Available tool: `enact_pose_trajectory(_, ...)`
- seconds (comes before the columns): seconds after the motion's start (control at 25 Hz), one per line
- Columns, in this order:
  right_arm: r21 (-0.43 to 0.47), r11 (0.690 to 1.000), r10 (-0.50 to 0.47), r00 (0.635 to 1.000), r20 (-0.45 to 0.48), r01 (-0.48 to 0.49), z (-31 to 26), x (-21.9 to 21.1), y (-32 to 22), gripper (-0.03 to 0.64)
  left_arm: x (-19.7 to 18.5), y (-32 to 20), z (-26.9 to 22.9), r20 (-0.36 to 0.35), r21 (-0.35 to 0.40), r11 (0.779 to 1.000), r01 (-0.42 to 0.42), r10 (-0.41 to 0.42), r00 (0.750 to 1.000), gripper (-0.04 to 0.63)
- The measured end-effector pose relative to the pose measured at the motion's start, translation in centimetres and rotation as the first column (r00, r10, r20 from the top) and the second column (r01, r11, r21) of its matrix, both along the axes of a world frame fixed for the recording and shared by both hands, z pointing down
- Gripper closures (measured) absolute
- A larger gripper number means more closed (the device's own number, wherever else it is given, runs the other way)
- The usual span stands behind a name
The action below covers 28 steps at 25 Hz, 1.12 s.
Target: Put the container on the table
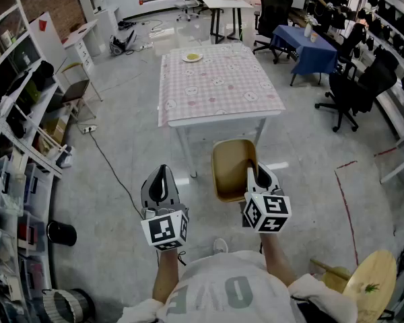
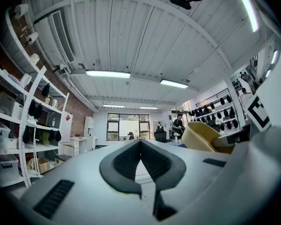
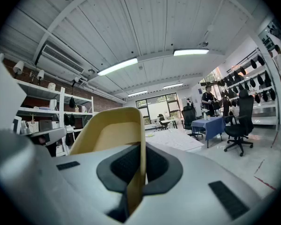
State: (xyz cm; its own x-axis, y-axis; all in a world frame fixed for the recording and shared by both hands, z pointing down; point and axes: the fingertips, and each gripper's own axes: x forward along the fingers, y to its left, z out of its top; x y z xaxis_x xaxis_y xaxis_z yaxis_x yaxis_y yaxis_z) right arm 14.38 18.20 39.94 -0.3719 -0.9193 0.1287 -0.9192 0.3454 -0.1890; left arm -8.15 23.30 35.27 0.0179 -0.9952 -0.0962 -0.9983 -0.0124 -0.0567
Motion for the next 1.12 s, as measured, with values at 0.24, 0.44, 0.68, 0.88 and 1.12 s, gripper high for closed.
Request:
enact_pose_trajectory(0.24,-0.007,1.0,-0.007,1.0,-0.001,0.007,0.6,0.2,0.0,0.585,0.5,0.0,0.1,0.002,0.004,1.0,0.004,-0.004,1.0,0.569)
enact_pose_trajectory(0.44,-0.01,1.0,-0.021,1.0,-0.004,0.021,1.0,0.2,-0.2,0.586,0.6,-0.4,0.3,-0.002,0.001,1.0,0.01,-0.01,1.0,0.569)
enact_pose_trajectory(0.68,-0.015,0.999,-0.031,0.998,0.05,0.032,1.3,0.8,-0.6,0.584,0.8,-0.7,0.1,-0.016,0.021,0.999,0.031,-0.03,0.999,0.568)
enact_pose_trajectory(0.88,-0.029,0.999,-0.026,0.997,0.074,0.028,2.2,0.9,-1.1,0.584,0.7,-1.2,0.4,-0.003,0.024,0.999,0.035,-0.035,0.999,0.568)
enact_pose_trajectory(1.12,-0.052,0.998,-0.032,0.997,0.066,0.035,3.0,0.8,-1.7,0.584,0.7,-2.0,0.9,-0.02,0.02,0.999,0.037,-0.036,0.999,0.568)
